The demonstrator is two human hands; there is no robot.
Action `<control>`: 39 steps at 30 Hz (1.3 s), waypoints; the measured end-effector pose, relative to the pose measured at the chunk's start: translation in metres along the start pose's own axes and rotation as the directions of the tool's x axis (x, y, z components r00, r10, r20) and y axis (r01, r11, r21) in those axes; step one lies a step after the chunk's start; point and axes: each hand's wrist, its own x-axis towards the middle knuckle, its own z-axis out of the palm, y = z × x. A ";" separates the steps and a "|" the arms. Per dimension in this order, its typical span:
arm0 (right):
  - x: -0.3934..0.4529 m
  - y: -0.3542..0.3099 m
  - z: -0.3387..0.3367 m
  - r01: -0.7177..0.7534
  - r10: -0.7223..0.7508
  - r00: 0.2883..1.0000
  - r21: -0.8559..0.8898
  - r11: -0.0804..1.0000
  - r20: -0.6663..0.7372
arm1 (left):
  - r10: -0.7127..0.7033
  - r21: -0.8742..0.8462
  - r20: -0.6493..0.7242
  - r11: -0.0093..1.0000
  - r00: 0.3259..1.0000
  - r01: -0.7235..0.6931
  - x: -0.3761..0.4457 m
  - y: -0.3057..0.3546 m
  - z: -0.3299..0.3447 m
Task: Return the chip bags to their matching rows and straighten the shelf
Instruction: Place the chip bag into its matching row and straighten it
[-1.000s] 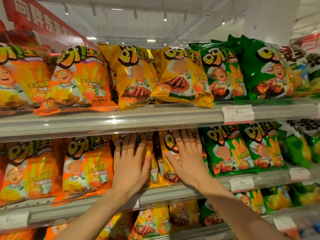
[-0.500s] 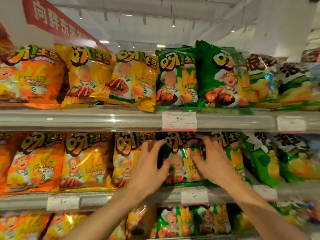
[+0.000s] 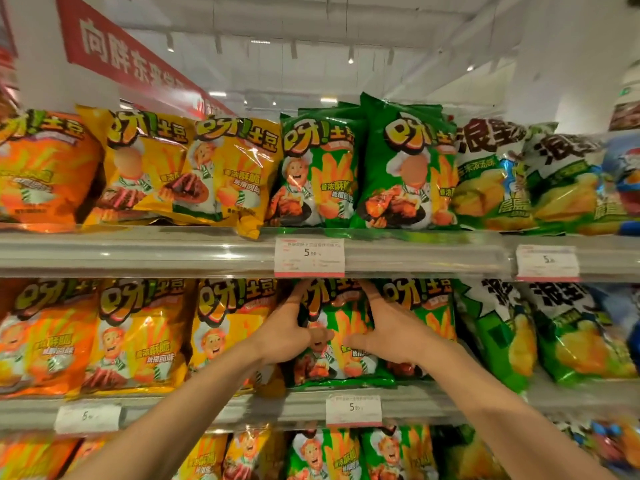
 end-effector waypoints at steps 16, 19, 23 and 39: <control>0.012 0.013 0.004 0.039 -0.052 0.998 0.267 0.963 0.039 | 0.051 -0.127 -0.077 0.990 0.996 -0.060 0.004 0.001 0.006; 0.012 0.017 0.004 0.048 -0.054 0.998 0.276 0.960 0.015 | 0.055 0.024 -0.144 0.998 0.988 -0.052 0.006 -0.001 0.004; 0.014 0.019 0.007 0.074 -0.078 0.997 0.297 0.952 0.000 | 0.047 0.127 -0.130 0.991 0.990 -0.030 0.009 -0.008 0.004; -0.003 -0.013 0.028 0.137 -0.162 0.950 -0.108 0.985 -0.265 | 0.516 0.840 -0.278 0.539 0.810 -0.055 -0.039 -0.023 -0.026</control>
